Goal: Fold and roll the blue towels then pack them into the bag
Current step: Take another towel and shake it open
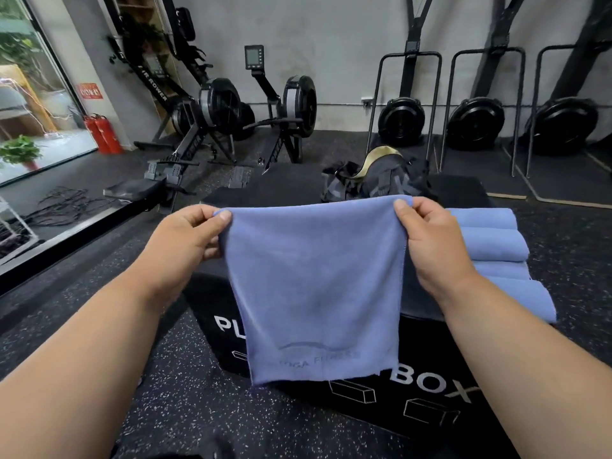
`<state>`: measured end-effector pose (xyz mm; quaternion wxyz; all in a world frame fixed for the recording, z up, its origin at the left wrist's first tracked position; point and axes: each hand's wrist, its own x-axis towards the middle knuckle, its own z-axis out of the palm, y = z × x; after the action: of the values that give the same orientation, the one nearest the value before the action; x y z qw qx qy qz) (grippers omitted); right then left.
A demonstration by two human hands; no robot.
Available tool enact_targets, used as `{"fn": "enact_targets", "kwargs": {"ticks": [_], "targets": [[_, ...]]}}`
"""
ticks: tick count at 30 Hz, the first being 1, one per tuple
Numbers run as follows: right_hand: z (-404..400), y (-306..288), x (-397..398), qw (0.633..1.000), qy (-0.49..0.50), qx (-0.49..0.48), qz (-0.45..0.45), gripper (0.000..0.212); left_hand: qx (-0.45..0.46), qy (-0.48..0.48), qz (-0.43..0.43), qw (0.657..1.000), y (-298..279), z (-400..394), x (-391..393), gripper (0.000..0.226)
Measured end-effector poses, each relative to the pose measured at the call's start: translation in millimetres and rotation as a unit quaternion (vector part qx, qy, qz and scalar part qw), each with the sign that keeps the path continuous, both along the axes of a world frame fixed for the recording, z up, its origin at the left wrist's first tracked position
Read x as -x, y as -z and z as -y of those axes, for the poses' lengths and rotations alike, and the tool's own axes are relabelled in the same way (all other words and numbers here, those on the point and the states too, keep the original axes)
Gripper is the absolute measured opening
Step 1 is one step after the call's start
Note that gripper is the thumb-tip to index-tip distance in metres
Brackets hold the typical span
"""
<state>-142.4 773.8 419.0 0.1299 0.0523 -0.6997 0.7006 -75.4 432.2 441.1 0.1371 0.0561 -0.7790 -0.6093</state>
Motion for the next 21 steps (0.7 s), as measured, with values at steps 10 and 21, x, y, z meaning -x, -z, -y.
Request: {"fn": "enact_targets", "kwargs": {"ticks": [10,21], "targets": [[74,26,217,0.942,-0.135,-0.267,0.153,0.064,0.083,-0.160,0.089,0.980,47,72,201,0.087],[10,171,112,0.928,-0.010,-0.352,0.120,0.036,0.068,-0.232,0.171,0.955,190,3,63,0.027]]}}
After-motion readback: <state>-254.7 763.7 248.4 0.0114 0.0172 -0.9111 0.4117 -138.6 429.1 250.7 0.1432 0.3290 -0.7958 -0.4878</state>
